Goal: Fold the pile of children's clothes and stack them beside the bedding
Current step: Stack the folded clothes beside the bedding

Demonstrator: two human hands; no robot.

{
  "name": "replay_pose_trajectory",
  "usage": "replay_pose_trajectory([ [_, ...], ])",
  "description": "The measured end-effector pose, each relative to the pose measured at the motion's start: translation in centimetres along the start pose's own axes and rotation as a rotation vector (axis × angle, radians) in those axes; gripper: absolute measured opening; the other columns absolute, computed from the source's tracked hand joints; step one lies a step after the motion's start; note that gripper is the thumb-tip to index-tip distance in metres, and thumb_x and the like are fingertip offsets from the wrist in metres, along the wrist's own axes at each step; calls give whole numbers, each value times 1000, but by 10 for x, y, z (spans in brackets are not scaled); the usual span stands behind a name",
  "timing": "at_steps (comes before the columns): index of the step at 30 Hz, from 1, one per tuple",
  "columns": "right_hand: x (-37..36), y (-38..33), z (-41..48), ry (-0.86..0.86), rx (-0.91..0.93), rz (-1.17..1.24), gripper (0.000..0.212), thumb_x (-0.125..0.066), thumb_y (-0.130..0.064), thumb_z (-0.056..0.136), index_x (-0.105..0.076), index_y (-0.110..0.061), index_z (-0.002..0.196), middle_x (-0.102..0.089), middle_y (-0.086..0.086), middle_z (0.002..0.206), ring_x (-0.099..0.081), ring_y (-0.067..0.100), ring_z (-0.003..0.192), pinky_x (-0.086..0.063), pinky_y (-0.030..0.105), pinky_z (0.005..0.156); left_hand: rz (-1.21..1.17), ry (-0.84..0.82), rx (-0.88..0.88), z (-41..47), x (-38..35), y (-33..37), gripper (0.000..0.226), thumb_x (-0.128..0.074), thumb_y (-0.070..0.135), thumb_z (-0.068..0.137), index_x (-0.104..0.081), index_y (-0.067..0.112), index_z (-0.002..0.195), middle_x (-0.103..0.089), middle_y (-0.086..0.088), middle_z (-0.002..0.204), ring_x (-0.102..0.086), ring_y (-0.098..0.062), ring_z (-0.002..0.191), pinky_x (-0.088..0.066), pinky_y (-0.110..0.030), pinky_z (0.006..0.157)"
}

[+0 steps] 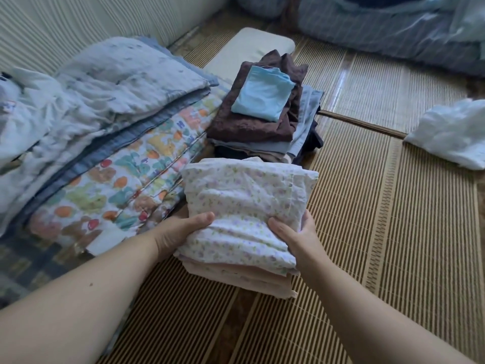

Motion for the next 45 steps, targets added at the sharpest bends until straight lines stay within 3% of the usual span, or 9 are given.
replay_pose_trajectory([
  [5,8,3,-1,-14,18,7,71,-85,-28,59,-42,-41,114,-57,3,121,-70,11,89,-57,27,64,-33,90,-176,-7,-6,2,117,-84,72,26,-50,27,129,-68,6,117,-65,-12,106,-54,-28,84],
  [8,13,3,0,-17,2,0,77,-88,-35,49,-43,-42,112,-57,4,121,-71,14,89,-57,30,65,-115,27,-57,-5,-17,-16,127,-86,69,26,-47,22,137,-62,-5,128,-62,-23,114,-49,-44,98],
  [13,19,2,1,-3,-40,10,83,-89,-34,55,-40,-32,122,-57,6,120,-72,16,84,-58,31,61,-187,-130,100,-9,-33,-23,109,-85,69,34,-57,22,128,-67,-8,121,-65,-28,110,-56,-42,83],
  [21,35,4,-9,14,-22,68,79,-87,-29,61,-42,-32,126,-59,6,124,-69,23,98,-58,39,72,-344,-34,-120,-16,-49,-13,114,-89,60,38,-49,16,135,-66,-8,123,-63,-26,111,-56,-35,81],
  [26,56,-1,-21,19,11,62,85,-80,-28,66,-35,-39,137,-59,1,125,-69,16,98,-58,30,68,-294,107,-274,-23,-61,-8,117,-87,57,45,-28,38,144,-64,10,124,-64,-8,107,-56,-24,76],
  [30,81,-7,-42,43,33,93,79,-73,-29,67,-39,-37,137,-61,2,125,-69,15,97,-57,26,65,-284,38,-215,-25,-93,-9,85,-87,49,45,-54,33,122,-71,9,110,-69,-12,99,-56,-22,71],
  [36,140,-12,-91,153,15,133,76,-68,-27,70,-39,-28,140,-61,6,128,-68,23,101,-58,32,66,-215,-66,-189,-32,-160,0,61,-78,37,61,-62,24,118,-72,0,110,-69,-20,101,-56,-26,71],
  [39,180,-11,-125,196,-35,178,80,-69,-30,67,-39,-23,142,-59,11,130,-64,30,108,-56,37,72,-158,-88,-147,-36,-204,1,70,-80,31,65,-55,17,129,-65,-7,123,-62,-27,113,-56,-42,85],
  [45,282,-35,-220,351,-3,282,76,-69,-29,65,-45,-25,137,-63,11,123,-71,27,92,-57,33,59,-82,-317,-120,-61,-341,14,83,-80,41,53,-52,21,130,-68,-4,118,-66,-26,106,-56,-43,85],
])
Point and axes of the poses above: each hand's wrist, its own z-axis towards the middle knuckle, its own x-axis out of the back of the hand, y = z × x, the point moved 9 cm from there along z, towards the middle knuckle
